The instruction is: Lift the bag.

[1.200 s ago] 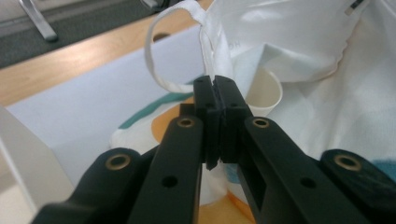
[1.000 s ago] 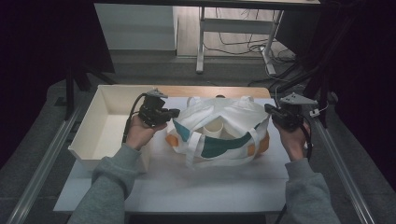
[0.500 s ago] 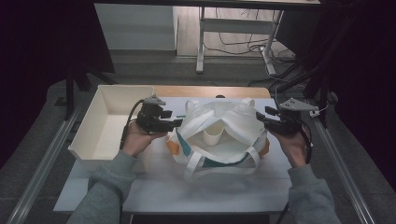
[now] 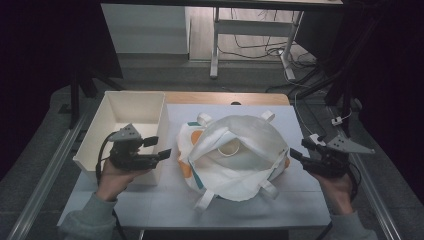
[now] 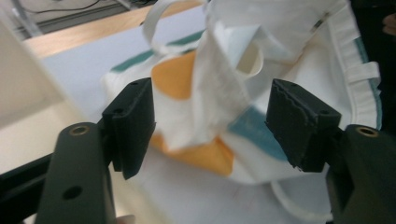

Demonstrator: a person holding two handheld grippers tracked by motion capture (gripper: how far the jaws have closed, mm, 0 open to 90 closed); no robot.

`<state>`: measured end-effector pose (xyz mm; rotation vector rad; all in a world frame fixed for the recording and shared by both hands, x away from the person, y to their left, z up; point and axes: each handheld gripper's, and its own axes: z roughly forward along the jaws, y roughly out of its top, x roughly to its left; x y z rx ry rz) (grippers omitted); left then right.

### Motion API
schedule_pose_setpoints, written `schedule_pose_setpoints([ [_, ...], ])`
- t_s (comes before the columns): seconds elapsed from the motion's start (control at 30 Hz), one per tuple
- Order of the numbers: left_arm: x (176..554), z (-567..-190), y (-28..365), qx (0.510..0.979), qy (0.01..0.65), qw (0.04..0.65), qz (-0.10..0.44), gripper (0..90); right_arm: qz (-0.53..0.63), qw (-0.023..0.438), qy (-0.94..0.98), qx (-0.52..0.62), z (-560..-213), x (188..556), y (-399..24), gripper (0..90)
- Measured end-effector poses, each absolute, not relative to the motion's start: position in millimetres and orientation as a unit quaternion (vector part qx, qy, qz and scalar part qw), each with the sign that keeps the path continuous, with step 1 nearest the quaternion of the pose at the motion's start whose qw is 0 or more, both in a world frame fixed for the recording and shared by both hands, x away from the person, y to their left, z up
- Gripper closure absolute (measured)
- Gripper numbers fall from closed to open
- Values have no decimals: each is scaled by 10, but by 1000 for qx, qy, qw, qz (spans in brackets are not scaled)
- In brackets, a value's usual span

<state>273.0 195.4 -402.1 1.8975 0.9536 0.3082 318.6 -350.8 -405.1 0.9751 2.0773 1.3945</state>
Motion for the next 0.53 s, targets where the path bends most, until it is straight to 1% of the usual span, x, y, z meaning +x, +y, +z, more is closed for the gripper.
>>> schedule_pose_setpoints([
  [0.17,2530,-4206,2134,774,411,464,126,277,493,219,765,351,-4273,3029,-3574,372],
  [0.3,2458,-4364,2204,774,423,455,120,246,483,213,775,348,-4426,2996,-3584,365],
  [0.53,2462,-4443,2244,773,428,454,116,226,468,222,785,340,-4469,3025,-3508,357],
])
